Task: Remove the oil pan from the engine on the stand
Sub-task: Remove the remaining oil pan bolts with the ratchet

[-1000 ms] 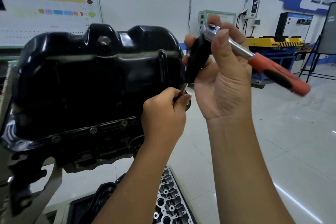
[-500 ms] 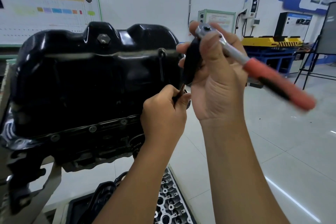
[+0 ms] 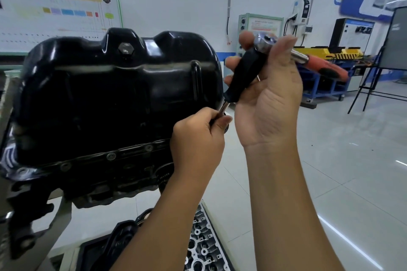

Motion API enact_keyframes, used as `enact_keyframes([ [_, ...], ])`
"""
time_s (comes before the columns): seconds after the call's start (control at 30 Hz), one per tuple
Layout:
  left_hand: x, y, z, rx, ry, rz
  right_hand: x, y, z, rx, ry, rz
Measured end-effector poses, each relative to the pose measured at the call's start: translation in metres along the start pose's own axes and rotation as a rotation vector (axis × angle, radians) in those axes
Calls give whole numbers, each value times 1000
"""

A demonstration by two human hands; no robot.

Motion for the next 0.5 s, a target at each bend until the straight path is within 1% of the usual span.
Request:
enact_keyframes([
  [0.17,-3,-3,3,-31,-17,17,5,-1,-2,24,-22,-81],
  [0.23,-1,-8,9,-61,-54,2,5,-2,-4,-15,-27,-59],
  [0.33,16,-26,17,-184,-193,-124,-1,0,-6,-74,11,-5],
  [0.37,18,-33,13,-250,-239,-128,-1,0,-6,-69,13,-2],
  [0.43,13,-45,-4,-378,-262,-55,-3,3,-3,-39,10,3],
  [0.5,1,-50,-17,-439,-219,16,-5,7,-2,-20,16,7],
])
Point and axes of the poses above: each hand's wrist, its own y-axis towards the middle knuckle, its own x-axis out of the palm, z = x × y, the point moved 7 cm from there along y, towards the middle knuckle, and after that the axes turned 11 degrees about y, right-handed, at the moved point
